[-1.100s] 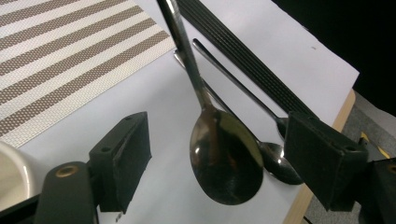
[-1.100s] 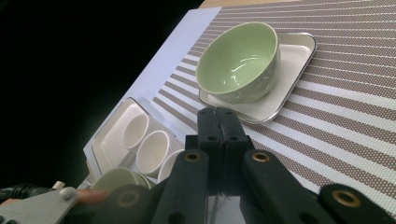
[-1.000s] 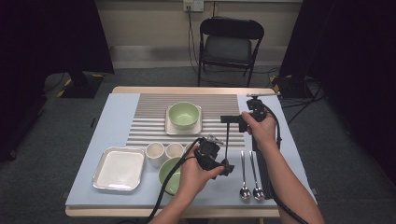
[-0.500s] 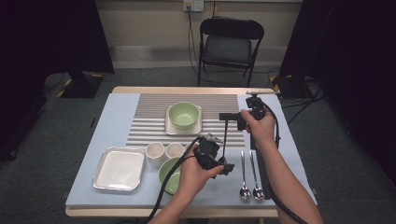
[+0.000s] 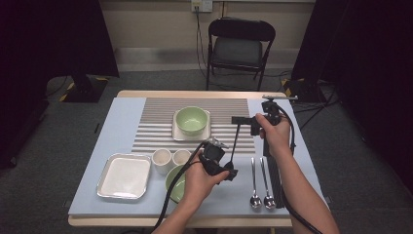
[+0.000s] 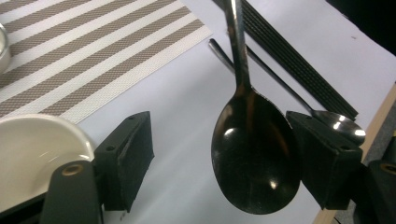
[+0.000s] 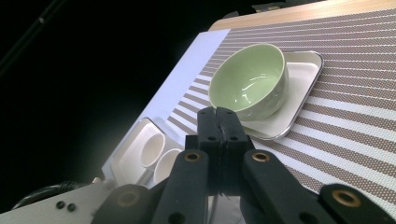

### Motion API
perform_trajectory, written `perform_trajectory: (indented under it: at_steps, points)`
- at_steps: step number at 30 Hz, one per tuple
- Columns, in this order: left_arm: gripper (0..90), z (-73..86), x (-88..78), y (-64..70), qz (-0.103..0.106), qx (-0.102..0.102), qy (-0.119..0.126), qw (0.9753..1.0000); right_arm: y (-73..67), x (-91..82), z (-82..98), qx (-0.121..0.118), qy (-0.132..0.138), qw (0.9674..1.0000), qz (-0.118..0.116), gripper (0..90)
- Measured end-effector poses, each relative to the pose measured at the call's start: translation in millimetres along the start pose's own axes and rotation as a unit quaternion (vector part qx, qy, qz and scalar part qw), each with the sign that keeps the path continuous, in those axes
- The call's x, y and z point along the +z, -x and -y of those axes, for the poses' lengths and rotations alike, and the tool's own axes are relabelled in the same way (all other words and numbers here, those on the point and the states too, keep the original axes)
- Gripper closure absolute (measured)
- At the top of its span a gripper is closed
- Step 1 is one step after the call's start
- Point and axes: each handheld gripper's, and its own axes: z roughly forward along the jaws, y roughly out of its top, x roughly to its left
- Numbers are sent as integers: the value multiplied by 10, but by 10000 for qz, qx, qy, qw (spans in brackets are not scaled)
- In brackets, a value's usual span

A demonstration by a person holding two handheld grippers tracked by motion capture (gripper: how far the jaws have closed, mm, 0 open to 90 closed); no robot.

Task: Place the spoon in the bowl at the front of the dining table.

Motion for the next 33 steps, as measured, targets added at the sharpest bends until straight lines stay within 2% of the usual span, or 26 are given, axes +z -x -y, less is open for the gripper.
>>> perform_trajectory:
  at_steps: [12,15,17,33]
  points:
    - [268,20,-79,-115,-239,-88,4,9997,40,-55,1,191,113,9997,-93,900]
    - [285,25,-103,-146,-210,-143,24,9997,50,-64,4,254,124,9995,-119,900]
    - [278,26,-118,-157,-292,-167,34,9994,55,-73,3,274,129,9995,-129,900]
    - [278,22,-153,-238,-387,-192,91,9990,87,-154,0,343,159,9992,-152,900]
